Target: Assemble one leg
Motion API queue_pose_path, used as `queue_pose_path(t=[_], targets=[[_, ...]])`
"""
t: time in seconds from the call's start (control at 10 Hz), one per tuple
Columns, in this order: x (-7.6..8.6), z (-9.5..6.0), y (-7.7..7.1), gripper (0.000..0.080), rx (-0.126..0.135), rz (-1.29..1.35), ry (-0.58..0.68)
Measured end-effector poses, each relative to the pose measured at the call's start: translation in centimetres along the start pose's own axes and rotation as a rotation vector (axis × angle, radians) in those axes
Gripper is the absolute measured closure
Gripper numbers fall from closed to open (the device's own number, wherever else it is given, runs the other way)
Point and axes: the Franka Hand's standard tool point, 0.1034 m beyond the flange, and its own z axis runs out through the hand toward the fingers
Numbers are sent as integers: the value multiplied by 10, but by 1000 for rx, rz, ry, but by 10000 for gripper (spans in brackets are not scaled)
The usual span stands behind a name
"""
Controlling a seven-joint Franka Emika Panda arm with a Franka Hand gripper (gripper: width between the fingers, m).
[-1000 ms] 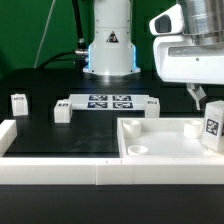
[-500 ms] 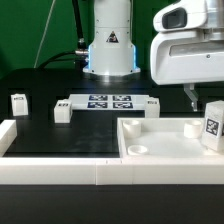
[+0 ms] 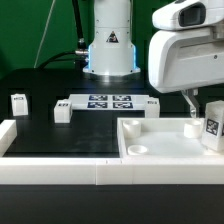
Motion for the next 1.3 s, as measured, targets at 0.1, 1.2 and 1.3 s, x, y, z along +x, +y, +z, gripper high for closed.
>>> queue_pose_path(t=[0.1, 1.2, 1.3], targets=[[0, 0, 0, 151, 0, 1, 0], [1, 0, 3, 504, 3, 459, 6], [1, 1, 6, 502, 4, 617, 21]])
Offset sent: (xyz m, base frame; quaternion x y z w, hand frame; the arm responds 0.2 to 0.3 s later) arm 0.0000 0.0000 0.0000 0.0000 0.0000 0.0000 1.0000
